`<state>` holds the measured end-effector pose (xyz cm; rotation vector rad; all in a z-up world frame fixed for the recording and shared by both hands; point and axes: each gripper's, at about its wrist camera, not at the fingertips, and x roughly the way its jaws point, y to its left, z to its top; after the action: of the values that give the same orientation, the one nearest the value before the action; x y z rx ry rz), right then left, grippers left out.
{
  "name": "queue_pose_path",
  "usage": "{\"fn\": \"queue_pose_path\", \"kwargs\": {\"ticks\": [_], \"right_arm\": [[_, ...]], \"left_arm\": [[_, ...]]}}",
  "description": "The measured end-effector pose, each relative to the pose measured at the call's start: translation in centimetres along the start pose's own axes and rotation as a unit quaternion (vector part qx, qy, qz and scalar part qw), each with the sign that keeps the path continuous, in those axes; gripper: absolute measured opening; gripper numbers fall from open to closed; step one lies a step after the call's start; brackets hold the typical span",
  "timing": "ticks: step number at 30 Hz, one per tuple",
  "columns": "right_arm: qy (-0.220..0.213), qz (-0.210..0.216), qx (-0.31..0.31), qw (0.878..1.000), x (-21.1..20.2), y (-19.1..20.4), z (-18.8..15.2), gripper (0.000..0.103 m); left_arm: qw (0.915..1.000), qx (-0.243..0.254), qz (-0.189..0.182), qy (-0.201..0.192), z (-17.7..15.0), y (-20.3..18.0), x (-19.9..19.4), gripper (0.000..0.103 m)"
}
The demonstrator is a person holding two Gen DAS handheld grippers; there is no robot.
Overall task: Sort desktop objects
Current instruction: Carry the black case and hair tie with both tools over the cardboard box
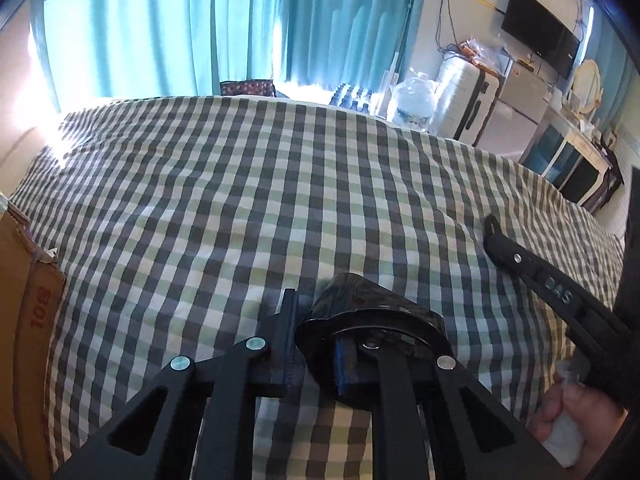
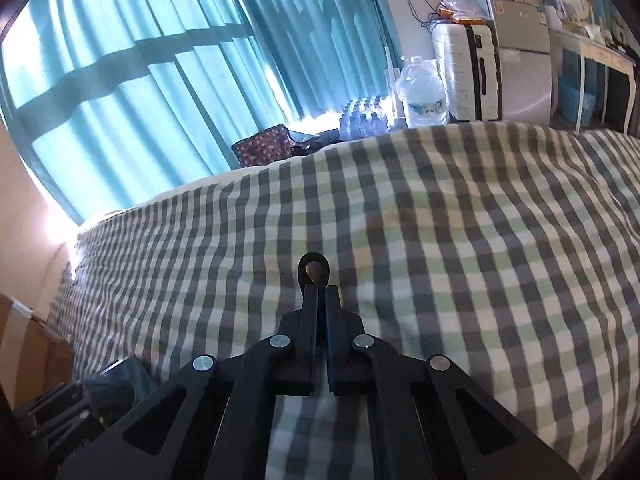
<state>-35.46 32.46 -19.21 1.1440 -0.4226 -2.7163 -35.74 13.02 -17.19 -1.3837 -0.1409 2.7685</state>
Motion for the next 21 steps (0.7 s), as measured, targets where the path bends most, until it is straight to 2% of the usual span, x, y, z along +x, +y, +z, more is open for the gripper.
{"fn": "queue_pose_path", "kwargs": {"ticks": [4,7,10,21], "right_arm": [[0.008,0.013,-0.003,1.0,-2.9,-0.8,-1.7,0.003],[0.008,0.007,-0.014,1.0,-5.1,-0.3,-2.4,0.003],[-0.006,0.017,-0.002,1.0,-8.0,0.4,-2.9,0.003],[-0.05,0.055,-0.021,0.997,-19.8,8.0,-5.4,0.003]], "left_arm": [[1.0,-0.003,-0.008,-0.004,-0.8,0.8,-2.5,0.014],[0.9998,0.01,-0.016,-0.012,-1.7,0.8,-5.1,0.014],[0.9994,0.022,-0.019,-0.018,-2.3,1.1,-7.7,0.014],[0.9975,-0.002,-0.024,-0.067,-2.5,5.6,-18.5,0.014]]}}
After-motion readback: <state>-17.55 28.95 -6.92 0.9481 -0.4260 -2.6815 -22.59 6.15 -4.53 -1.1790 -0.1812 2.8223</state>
